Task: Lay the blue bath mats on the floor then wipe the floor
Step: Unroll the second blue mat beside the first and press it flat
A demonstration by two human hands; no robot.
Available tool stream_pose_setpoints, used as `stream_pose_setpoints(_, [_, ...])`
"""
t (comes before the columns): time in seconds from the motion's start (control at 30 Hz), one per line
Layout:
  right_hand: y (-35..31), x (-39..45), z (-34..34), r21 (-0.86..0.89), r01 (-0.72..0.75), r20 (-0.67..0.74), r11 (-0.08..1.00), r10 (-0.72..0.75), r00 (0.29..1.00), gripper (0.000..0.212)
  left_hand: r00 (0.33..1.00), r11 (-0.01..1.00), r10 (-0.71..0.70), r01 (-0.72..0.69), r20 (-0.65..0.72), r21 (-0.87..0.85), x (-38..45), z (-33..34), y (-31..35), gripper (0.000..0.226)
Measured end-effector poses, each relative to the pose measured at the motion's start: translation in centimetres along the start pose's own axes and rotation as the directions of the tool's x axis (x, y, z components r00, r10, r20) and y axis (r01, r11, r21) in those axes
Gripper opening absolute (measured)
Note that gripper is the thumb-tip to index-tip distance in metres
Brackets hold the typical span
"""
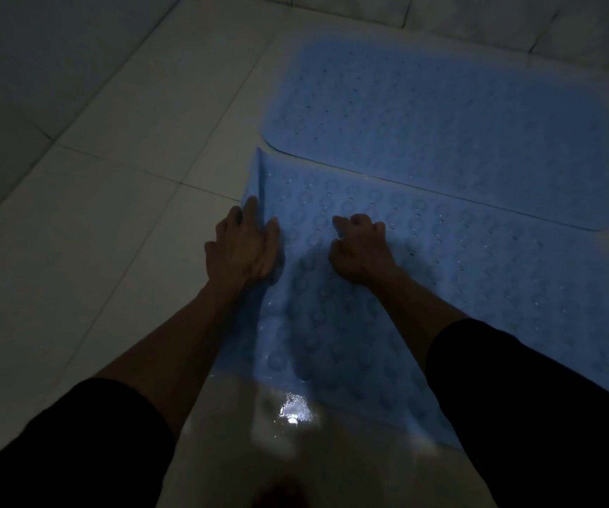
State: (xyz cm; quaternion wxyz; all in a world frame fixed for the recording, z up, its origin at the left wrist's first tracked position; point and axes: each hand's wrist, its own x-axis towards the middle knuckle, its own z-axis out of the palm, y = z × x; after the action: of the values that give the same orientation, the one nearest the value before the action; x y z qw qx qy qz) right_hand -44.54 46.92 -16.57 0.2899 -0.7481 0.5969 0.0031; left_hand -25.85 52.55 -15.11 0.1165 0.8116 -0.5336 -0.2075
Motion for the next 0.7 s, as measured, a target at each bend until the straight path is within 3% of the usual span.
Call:
stream_pose_setpoints(0.1, [0.2,-0.1,-0.1,-0.007,0.002,-0.011,1.0,-0.002,1.0,0.053,0.999,0.99,-0.051,0.048,0.014,0.132,1.1,-0.1,-0.4,0.082])
stream_pose_setpoints(0.17, [0.2,0.0,-0.2,-0.018,0.007,-0.021,1.0,-0.008,1.0,0.053,0.996,0.945,-0.084,0.091,-0.038,0.314,1.7,-0.3,-1.1,0.083])
stream_pose_setpoints(0.23, [0.2,0.2,-0.2,-0.041,0.006,-0.037,0.999,-0.007,0.999,0.052,0.995,0.825,0.038,0.022,-0.095,0.564,2.1,-0.7,-1.8,0.077])
stream_pose_setpoints(0.3, [0.2,0.4,-0.2,-0.075,0.01,-0.064,0.997,-0.014,0.998,0.051,0.983,0.738,0.171,-0.087,-0.061,0.669,2.6,-0.9,-1.8,0.069])
stream_pose_setpoints(0.4, [0.5,0.9,-0.5,-0.116,-0.002,-0.132,0.993,-0.013,0.991,0.052,0.974,0.79,0.22,-0.209,0.052,0.576,3.9,-0.3,-0.3,0.066])
stream_pose_setpoints(0.5, [1.3,2.0,-0.8,-0.142,-0.011,-0.168,0.99,-0.013,0.986,0.057,0.97,0.886,0.186,-0.234,0.155,0.401,6.0,1.6,1.3,0.069])
stream_pose_setpoints(0.6, [2.4,3.3,-1.4,-0.175,-0.028,-0.107,0.984,0.01,0.994,0.063,0.956,0.919,0.108,-0.202,0.274,0.34,7.6,3.3,1.8,0.076])
stream_pose_setpoints(0.7, [3.3,4.2,-1.5,-0.2,-0.047,-0.022,0.979,0.044,0.999,0.067,0.956,0.927,0.098,-0.189,0.277,0.325,8.0,4.2,1.5,0.078])
